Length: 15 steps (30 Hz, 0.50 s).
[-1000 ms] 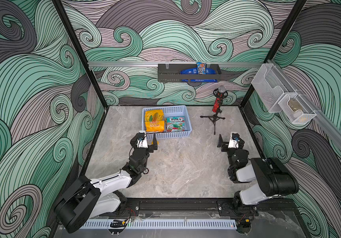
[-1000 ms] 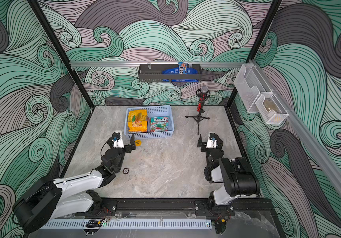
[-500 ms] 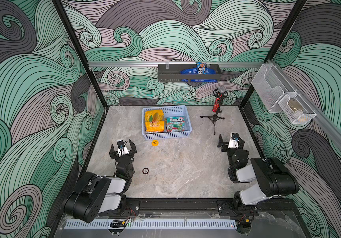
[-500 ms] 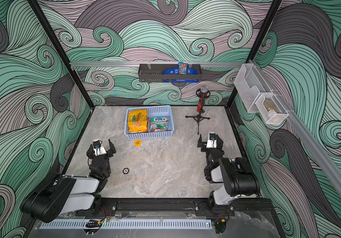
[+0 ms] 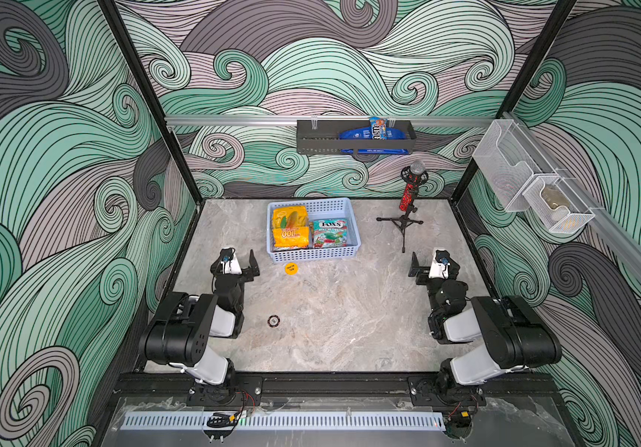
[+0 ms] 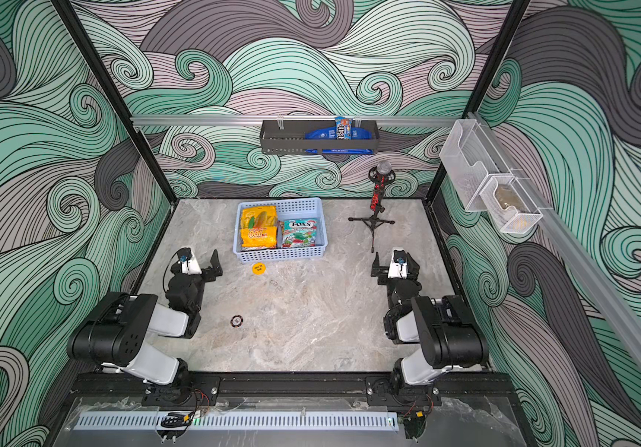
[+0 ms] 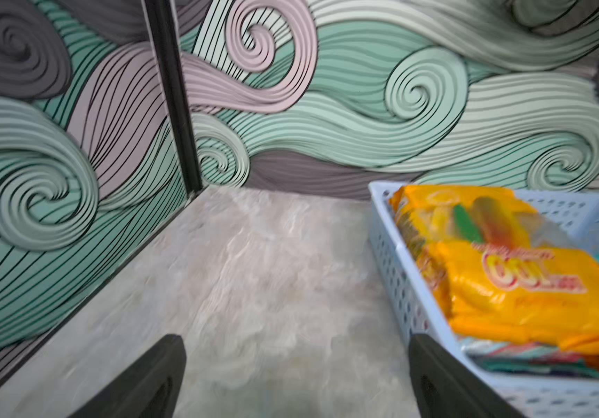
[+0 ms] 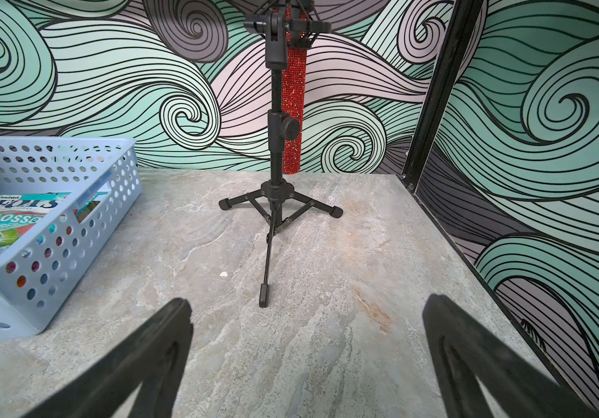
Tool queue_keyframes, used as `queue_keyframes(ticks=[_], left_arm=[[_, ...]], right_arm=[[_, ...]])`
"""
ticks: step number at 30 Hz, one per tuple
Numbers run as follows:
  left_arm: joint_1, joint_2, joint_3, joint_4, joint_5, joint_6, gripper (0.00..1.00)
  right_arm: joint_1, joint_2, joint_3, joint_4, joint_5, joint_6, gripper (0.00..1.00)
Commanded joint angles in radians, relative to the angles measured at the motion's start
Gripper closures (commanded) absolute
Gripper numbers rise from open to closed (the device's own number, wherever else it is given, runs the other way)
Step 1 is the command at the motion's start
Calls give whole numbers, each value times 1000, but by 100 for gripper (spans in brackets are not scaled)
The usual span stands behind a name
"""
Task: Put the candies in the basket
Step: Reset both arms
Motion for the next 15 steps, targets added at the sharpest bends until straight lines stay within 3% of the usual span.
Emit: queue_keyframes(ticks=[1, 4, 8, 15], left_arm=[[8, 26, -30, 42, 84, 21, 1], [6, -11, -1, -75, 81, 16, 1], [0, 30, -35, 62, 61, 25, 1], [-2, 18, -32, 34, 64, 24, 1]], right_arm=[[-8, 1, 19, -7, -14, 11, 0], [-16, 1, 29, -23, -24, 16, 0], [-16, 1, 29, -24, -25, 16, 0], [-16, 1, 27, -22, -24, 16, 0]])
